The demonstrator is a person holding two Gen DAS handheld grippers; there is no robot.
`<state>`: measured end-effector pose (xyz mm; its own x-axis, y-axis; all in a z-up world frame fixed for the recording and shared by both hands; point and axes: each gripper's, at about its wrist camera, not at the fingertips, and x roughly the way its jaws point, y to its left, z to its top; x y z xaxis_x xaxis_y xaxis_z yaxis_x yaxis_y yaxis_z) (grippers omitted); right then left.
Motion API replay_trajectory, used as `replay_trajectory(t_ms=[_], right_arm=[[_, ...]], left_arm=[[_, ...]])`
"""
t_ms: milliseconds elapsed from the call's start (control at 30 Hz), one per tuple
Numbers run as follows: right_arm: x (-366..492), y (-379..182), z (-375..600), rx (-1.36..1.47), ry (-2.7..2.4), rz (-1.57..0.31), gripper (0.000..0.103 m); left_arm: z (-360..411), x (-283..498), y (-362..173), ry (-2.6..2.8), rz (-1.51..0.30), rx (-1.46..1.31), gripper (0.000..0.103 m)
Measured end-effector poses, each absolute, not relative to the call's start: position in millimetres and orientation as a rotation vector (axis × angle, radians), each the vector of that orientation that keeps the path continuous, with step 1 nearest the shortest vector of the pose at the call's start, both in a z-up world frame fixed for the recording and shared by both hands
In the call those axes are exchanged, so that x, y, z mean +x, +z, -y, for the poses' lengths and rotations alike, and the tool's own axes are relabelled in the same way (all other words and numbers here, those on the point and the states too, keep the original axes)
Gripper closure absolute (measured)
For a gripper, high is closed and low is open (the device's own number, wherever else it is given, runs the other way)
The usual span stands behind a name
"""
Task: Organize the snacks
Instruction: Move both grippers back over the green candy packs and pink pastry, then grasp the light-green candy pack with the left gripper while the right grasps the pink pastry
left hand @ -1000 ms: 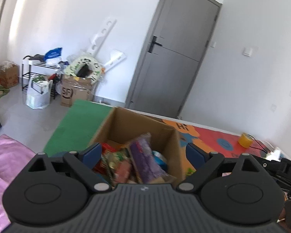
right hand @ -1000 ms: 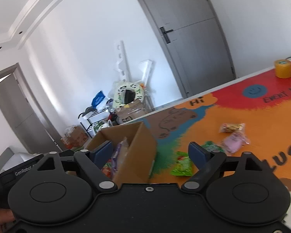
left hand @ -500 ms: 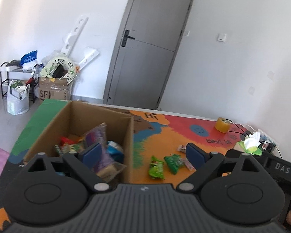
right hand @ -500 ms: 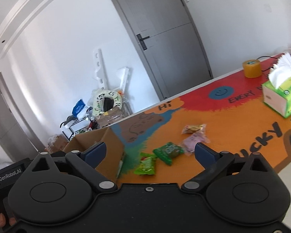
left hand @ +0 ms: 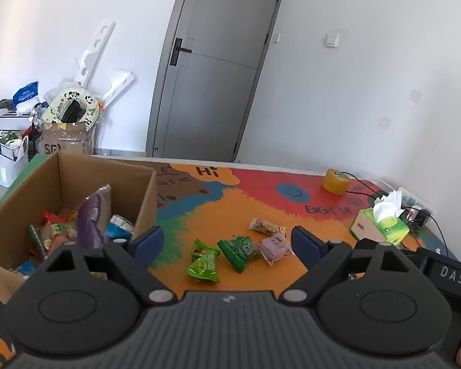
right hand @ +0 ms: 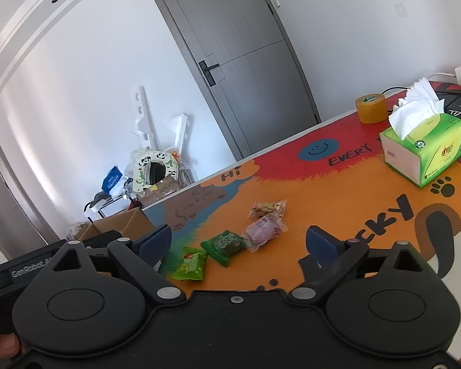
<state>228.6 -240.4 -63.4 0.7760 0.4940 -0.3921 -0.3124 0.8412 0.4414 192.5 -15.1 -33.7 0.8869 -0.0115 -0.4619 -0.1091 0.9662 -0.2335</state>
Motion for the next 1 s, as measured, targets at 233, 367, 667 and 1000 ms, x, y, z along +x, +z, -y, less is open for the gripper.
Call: replay_trajectory(t_ms=[233,367,667,1000], right_arm=[[243.4,-76.0,254.2,0.396,0.455,-0.536,0.017],[252.5,-83.0,256.1,0.409,0.465,-0.55,0.021],[278.0,-99.5,257.2,0.42,0.483,-0.599,0.029],[308.7,-109.6,242.1,0.398,0.503,-0.652,0.031]], left_arm=[[32.6,208.1,-44.6,0.046,-0.511,-0.23,0.033],[39.0,218.4,-52.5,0.05,-0.535,-0.214,0.044],[39.6,242.5,-72.1,0.119,-0.578,-0.199,0.054],[37.2,273.0,-98.6,0.181,-0.638,-0.181,0.06]])
